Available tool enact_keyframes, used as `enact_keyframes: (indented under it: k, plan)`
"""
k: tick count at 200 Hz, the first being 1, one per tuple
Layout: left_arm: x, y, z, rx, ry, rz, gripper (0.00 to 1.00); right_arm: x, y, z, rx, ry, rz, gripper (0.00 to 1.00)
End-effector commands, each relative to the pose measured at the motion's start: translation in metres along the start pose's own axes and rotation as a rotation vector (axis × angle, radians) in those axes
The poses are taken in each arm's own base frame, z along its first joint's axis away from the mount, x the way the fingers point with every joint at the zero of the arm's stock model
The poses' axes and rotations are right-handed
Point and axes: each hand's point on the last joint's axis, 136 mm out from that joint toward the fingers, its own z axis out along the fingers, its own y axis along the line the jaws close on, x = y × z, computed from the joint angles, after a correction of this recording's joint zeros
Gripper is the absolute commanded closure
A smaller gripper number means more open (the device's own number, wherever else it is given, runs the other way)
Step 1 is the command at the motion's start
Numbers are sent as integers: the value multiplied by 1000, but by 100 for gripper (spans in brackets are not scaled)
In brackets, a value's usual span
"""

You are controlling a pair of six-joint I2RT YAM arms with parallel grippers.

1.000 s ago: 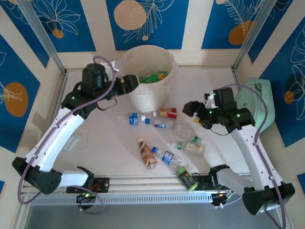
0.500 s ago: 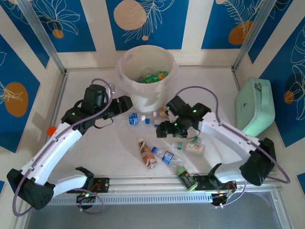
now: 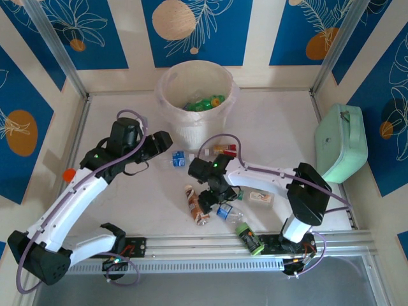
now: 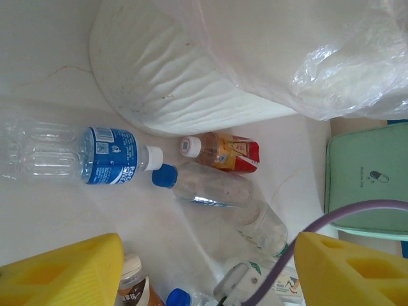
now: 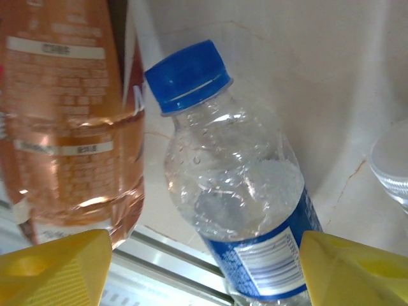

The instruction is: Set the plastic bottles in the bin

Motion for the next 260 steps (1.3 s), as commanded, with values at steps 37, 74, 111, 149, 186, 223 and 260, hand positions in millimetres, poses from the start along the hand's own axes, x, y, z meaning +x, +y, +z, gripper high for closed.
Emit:
enact_keyframes:
  k: [37,74,111,149,186,223,260]
  plan:
    - [-6,6,-8,-6,-30,-31,29,1,-10,9,63,41,-36,17]
    - [-9,5,-9,1,-40,-40,29,-6,-13,13,53,47,-25,19]
    - [-13,3,-12,4,-50,-41,29,-11,-14,16,45,68,-20,23]
    - [-15,2,-15,7,-59,-44,29,-13,-15,26,53,101,-31,24]
    - [-16,4,-16,0,-62,-47,29,-18,-16,32,63,101,-31,26]
    - [-16,5,-15,0,-62,-48,29,-22,-18,36,61,101,-23,33]
    - [-17,5,-17,2,-69,-42,29,-25,-22,33,65,74,-5,42]
